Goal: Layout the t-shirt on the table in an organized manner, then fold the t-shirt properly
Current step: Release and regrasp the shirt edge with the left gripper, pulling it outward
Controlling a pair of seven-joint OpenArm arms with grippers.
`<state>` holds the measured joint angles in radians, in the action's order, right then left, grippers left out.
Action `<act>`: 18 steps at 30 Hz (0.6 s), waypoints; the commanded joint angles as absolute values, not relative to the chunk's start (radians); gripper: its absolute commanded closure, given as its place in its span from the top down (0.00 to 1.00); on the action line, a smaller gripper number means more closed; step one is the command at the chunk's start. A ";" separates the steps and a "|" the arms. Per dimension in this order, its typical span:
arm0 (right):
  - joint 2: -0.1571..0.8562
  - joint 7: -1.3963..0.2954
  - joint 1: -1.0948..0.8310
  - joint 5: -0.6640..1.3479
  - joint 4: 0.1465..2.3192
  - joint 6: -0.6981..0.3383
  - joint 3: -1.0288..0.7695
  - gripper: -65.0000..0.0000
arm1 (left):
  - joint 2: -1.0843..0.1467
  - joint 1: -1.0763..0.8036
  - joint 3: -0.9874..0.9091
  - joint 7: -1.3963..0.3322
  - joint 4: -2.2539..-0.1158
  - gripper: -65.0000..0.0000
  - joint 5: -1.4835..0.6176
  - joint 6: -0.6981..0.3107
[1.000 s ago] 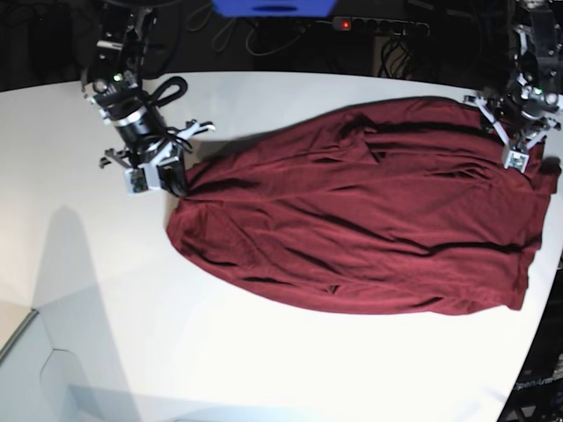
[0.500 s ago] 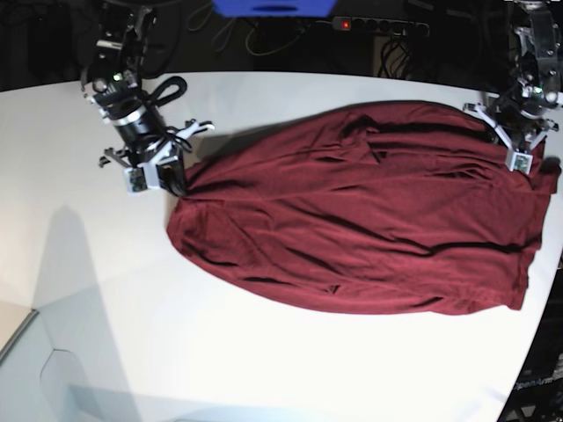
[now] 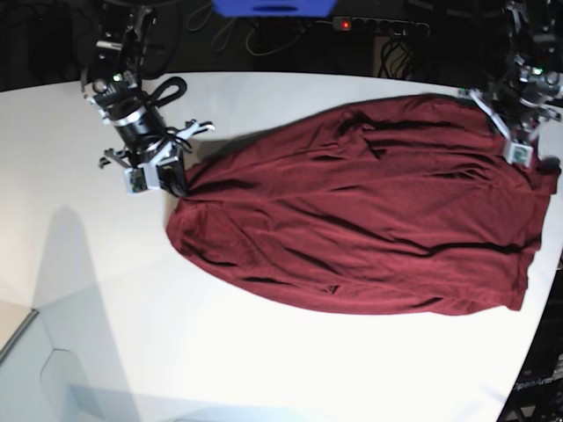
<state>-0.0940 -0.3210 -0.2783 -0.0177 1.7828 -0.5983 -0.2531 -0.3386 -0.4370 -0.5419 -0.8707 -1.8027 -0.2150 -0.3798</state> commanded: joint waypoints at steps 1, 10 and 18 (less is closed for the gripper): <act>-0.091 -0.294 -0.269 0.004 1.801 -0.599 -0.254 0.00 | -0.351 -0.423 -0.584 -0.875 -1.857 0.00 -0.232 -0.407; -0.093 -0.294 -0.266 0.004 1.799 -0.599 -0.251 0.00 | -0.346 -0.277 -0.740 -1.109 -1.952 0.00 -0.240 -0.547; -0.093 -0.294 -0.266 0.004 1.799 -0.599 -0.251 0.00 | -0.354 -0.110 -0.708 -1.118 -1.894 0.00 -0.236 -0.538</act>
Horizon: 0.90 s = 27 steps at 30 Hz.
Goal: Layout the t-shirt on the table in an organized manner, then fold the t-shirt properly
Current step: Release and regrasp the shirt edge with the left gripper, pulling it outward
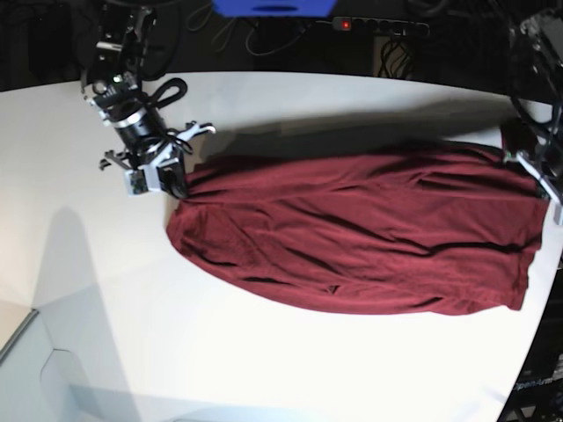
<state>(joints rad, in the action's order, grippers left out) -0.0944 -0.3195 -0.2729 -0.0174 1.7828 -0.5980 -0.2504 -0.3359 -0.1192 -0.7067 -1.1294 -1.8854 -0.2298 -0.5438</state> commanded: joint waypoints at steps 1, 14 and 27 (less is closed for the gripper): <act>-0.093 -0.294 -0.266 0.004 1.799 -0.599 -0.251 0.00 | -0.357 -0.088 -0.691 -1.118 -1.867 0.00 -0.226 -0.538; -0.093 -0.294 -0.269 0.004 1.799 -0.599 -0.252 0.00 | -0.371 0.196 -0.493 -1.030 -1.366 0.00 -0.084 -0.538; -0.091 -0.294 -0.271 0.004 1.799 -0.599 -0.254 0.00 | -0.372 0.389 -0.492 -1.015 -1.135 0.08 -0.082 -0.536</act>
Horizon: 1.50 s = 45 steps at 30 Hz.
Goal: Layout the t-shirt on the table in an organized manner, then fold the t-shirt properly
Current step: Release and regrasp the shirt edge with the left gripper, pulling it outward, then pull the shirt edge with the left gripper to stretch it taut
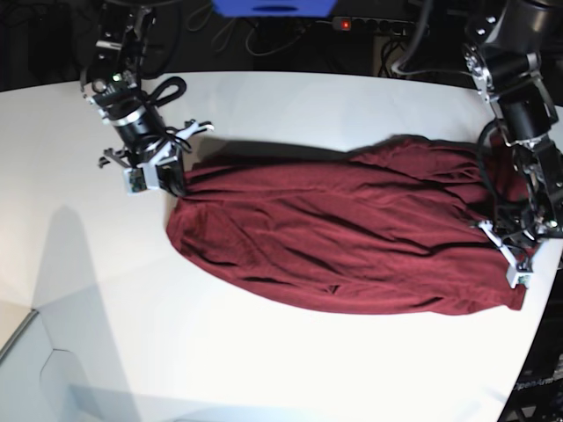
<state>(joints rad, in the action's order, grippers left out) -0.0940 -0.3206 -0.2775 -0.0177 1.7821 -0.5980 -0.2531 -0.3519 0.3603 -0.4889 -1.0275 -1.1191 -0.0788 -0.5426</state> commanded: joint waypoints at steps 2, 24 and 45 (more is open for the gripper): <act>-0.091 -0.294 -0.272 0.004 1.799 -0.599 -0.254 0.00 | -0.372 0.392 -0.492 -1.017 -1.132 0.21 -0.082 -0.536; -0.091 -0.294 -0.266 0.004 1.799 -0.599 -0.251 0.00 | -0.384 -0.097 -0.719 -1.124 -1.689 0.48 -0.275 -0.547; -0.091 -0.294 -0.269 0.004 1.799 -0.599 -0.252 0.00 | -0.249 -0.183 -0.822 -0.888 -1.481 0.65 -0.318 -0.547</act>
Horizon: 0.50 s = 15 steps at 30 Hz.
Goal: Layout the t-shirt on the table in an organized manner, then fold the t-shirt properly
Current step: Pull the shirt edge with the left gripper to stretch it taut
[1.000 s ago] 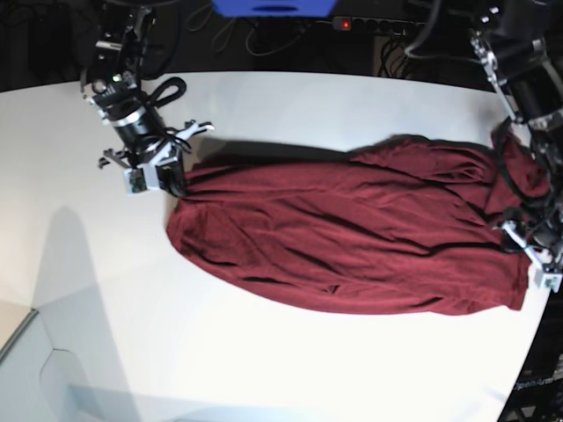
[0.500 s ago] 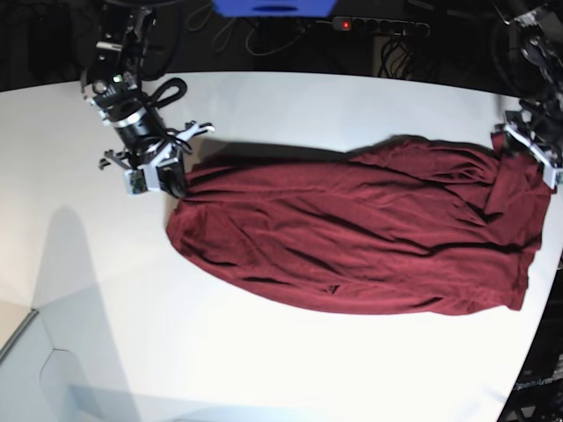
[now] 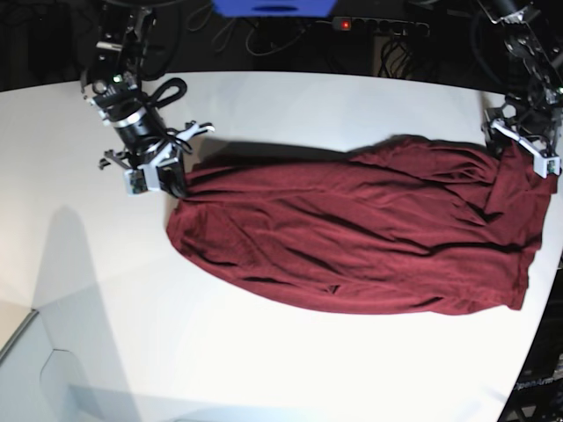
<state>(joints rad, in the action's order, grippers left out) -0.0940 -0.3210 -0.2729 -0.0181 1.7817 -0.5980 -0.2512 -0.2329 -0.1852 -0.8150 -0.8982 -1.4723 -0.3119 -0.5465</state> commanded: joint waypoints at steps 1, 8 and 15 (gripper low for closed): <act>-0.091 -0.294 -0.269 0.004 1.799 -0.599 -0.252 0.00 | -0.249 -0.183 -0.822 -0.888 -1.472 0.65 -0.317 -0.547; -0.091 -0.294 -0.266 0.004 1.797 -0.599 -0.252 0.00 | -0.249 -0.168 -0.816 -0.888 -1.443 0.65 -0.312 -0.547; -0.091 -0.294 -0.265 0.002 1.797 -0.599 -0.252 0.00 | -0.251 -0.163 -0.816 -0.888 -1.406 0.63 -0.312 -0.547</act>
<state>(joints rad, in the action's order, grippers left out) -0.0940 -0.3214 -0.2745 -0.0181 1.7817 -0.5980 -0.2523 -0.2356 -0.1665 -0.8162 -0.8810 -1.3994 -0.3115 -0.5465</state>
